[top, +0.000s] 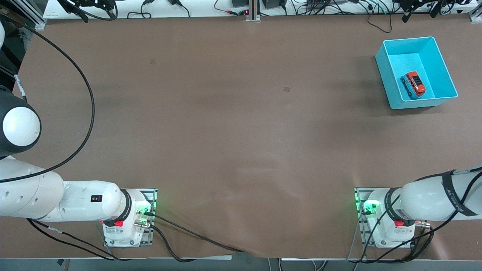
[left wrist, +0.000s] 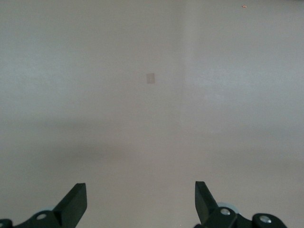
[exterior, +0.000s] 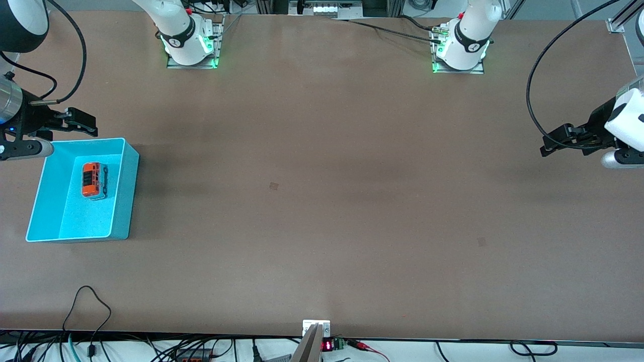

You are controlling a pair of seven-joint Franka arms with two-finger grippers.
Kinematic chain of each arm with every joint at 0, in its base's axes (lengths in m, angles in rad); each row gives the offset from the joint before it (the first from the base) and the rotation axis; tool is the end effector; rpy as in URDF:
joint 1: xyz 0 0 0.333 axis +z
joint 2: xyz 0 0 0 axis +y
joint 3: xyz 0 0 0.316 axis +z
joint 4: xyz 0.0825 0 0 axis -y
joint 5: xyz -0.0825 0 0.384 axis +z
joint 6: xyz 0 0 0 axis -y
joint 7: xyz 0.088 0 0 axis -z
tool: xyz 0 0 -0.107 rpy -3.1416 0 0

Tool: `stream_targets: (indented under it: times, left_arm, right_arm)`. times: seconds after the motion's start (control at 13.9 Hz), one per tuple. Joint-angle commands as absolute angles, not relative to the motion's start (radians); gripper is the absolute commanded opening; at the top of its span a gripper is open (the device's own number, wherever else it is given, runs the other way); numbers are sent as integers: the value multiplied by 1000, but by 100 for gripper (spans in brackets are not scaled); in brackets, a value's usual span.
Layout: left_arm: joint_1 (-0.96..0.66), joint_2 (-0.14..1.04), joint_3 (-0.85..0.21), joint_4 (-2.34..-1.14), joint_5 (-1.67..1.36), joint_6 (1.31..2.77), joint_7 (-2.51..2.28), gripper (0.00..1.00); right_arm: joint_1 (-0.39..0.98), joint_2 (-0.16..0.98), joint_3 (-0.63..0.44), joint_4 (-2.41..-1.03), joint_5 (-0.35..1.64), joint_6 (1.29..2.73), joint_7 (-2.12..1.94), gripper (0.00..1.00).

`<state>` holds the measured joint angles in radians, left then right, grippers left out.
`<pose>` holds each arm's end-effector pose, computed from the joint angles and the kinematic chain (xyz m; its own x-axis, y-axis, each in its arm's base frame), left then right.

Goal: Wind up bus and store in blue box

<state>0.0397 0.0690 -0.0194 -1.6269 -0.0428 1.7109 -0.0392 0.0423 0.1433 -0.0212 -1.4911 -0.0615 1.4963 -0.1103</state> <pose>0.5849 0.0082 0.5709 0.9978 0.0655 0.0131 0.0648 -0.9969 0.0443 0.5877 0.0063 0.5741 0.9816 0.1258 -0.1437 0.1340 -0.9898 0.0488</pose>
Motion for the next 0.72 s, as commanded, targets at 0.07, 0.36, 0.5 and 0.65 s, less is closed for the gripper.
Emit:
stream_targets:
  times: [0.07,0.36,0.5,0.65]
  left_arm:
    - [41,55,-26,-1626,-25,1703,-40,100]
    - [41,57,-26,-1626,-25,1703,-38,100]
    - [41,55,-26,-1628,-25,1701,-40,100]
    - [41,55,-26,-1628,-26,1701,-40,100]
  right_arm:
    - [38,140,-21,-1497,-5,1500,-84,100]
    - [34,141,-23,-1497,15,1499,-84,100]
    - [29,141,-25,-1497,14,1497,-86,100]
    - [23,141,-26,-1497,14,1497,-94,100]
